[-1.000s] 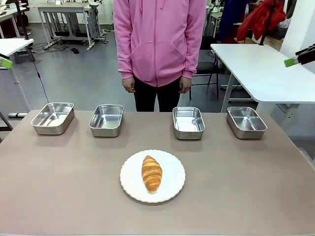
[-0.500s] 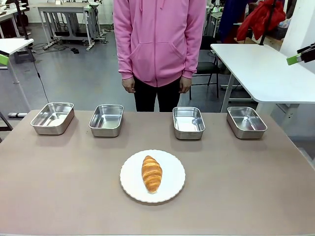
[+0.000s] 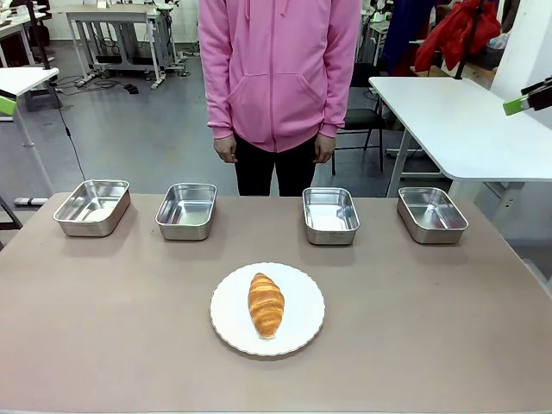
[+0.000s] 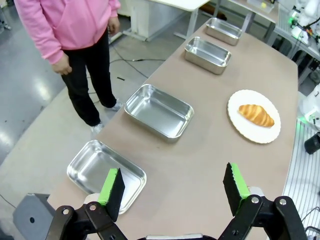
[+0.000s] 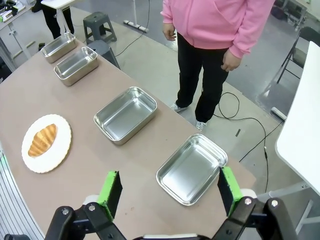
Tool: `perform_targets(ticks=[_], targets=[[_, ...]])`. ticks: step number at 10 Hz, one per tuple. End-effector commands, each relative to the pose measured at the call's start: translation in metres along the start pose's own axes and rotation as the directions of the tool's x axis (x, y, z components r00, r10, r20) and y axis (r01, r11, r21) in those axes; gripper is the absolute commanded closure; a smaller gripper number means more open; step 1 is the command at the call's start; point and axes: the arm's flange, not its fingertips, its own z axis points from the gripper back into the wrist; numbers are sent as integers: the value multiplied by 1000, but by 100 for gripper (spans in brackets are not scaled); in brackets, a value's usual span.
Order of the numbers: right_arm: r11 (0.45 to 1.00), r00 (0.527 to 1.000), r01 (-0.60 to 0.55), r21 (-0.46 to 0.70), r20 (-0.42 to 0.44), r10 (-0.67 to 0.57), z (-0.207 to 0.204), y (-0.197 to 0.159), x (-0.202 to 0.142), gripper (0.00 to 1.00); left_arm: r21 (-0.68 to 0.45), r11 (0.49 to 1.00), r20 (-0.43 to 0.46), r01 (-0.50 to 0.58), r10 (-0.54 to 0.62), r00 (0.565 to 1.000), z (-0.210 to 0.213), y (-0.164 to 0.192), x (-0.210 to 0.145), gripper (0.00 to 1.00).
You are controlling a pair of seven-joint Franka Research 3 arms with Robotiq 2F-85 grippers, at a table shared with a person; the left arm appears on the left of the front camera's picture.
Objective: Place the bread in the container.
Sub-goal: Place the Butter Roll into the Airtight Container indicated by the human.
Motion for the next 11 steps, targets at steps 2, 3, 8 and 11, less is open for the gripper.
perform_targets(ticks=[2,3,8,11], targets=[[1000,1000,-1,0,13,1,-1,1,1,0,-8,1000,6,4,-4,1000,1,-2,1,0],[1000,1000,-1,0,13,1,-1,1,1,0,-8,1000,6,4,-4,1000,1,-2,1,0],[1000,1000,-1,0,13,1,-1,1,1,0,-8,1000,6,4,-4,1000,1,-2,1,0],[1000,1000,-1,0,13,1,-1,1,1,0,-8,1000,6,4,-4,1000,1,-2,1,0]])
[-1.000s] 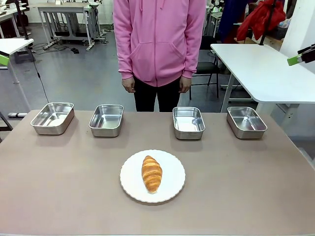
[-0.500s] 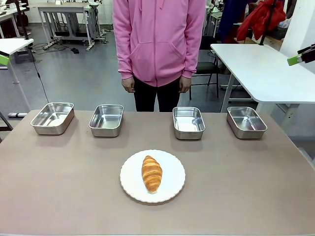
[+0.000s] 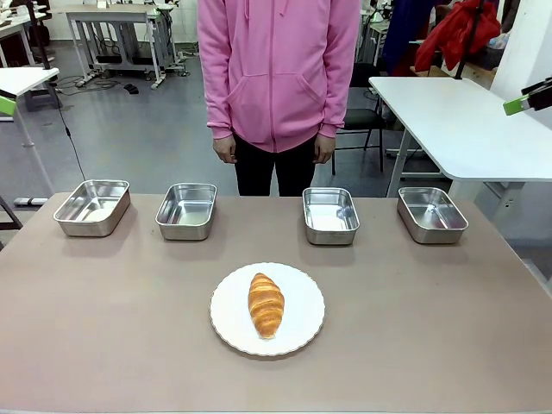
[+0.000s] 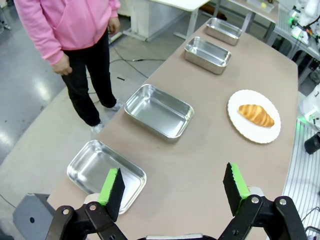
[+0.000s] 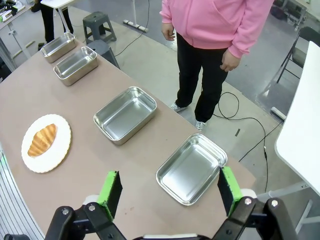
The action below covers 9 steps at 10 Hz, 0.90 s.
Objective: Place the bread in the container.
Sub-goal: Place the Butter Roll into the Airtight Container indicated by the human.
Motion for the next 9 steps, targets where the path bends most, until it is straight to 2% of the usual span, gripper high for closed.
perform_targets(ticks=[1,9], targets=[[1000,1000,0,2,14,0,-1,0,0,0,-8,1000,6,4,-4,1000,1,-2,1,0],[1000,1000,0,2,14,0,-1,0,0,0,-8,1000,6,4,-4,1000,1,-2,1,0]])
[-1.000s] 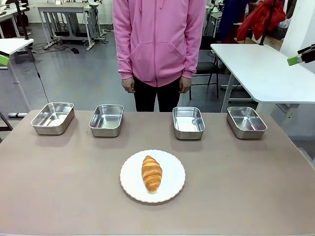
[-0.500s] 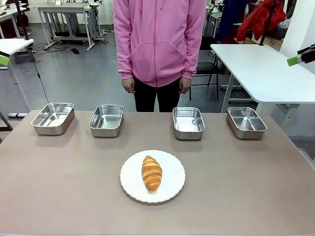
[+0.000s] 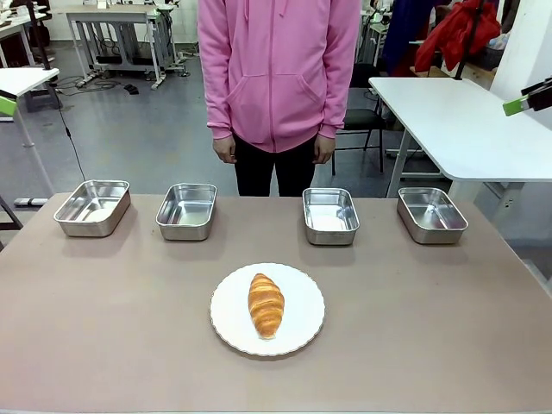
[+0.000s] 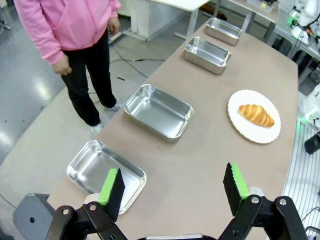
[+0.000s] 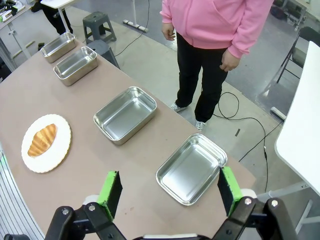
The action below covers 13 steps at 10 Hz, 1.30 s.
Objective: Place the bread in the container.
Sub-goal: Place the Butter Roll into the Airtight Container indicated by the human.
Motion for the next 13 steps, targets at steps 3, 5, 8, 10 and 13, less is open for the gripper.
perform_targets(ticks=[3,5,8,10,13], targets=[[1000,1000,0,2,14,0,-1,1,0,0,-8,1000,6,4,-4,1000,1,-2,1,0],[1000,1000,0,2,14,0,-1,1,0,0,-8,1000,6,4,-4,1000,1,-2,1,0],[1000,1000,0,2,14,0,-1,1,0,0,-8,1000,6,4,-4,1000,1,-2,1,0],[1000,1000,0,2,14,0,-1,1,0,0,-8,1000,6,4,-4,1000,1,-2,1,0],[1000,1000,0,2,14,0,-1,1,0,0,-8,1000,6,4,-4,1000,1,-2,1,0]])
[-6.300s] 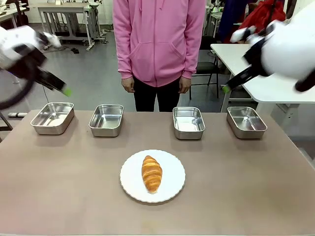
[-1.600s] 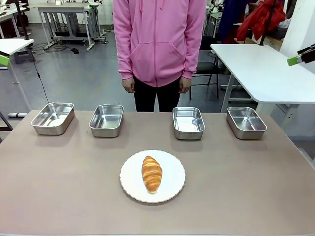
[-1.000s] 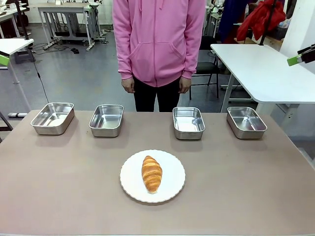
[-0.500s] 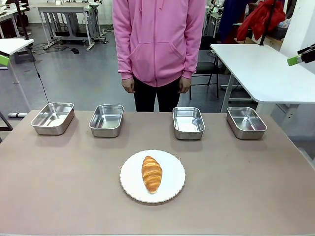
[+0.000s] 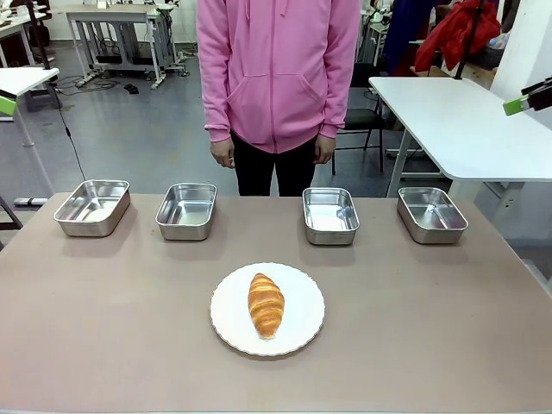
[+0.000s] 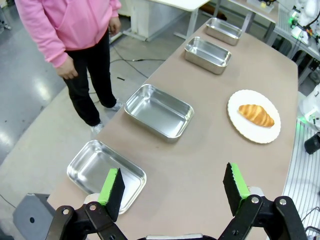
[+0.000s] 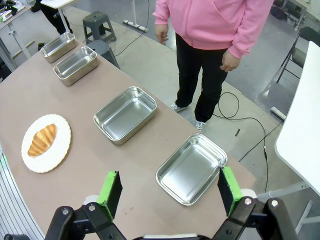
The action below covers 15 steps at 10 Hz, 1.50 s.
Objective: Place the bread in the container.
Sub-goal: Place the Butter Roll into the Airtight Container indicated by the human.
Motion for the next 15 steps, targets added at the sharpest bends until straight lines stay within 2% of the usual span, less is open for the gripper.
perform_targets(ticks=[1,15], targets=[[1000,1000,0,2,14,0,-1,1,0,0,-8,1000,6,4,-4,1000,1,-2,1,0],[1000,1000,0,2,14,0,-1,1,0,0,-8,1000,6,4,-4,1000,1,-2,1,0]])
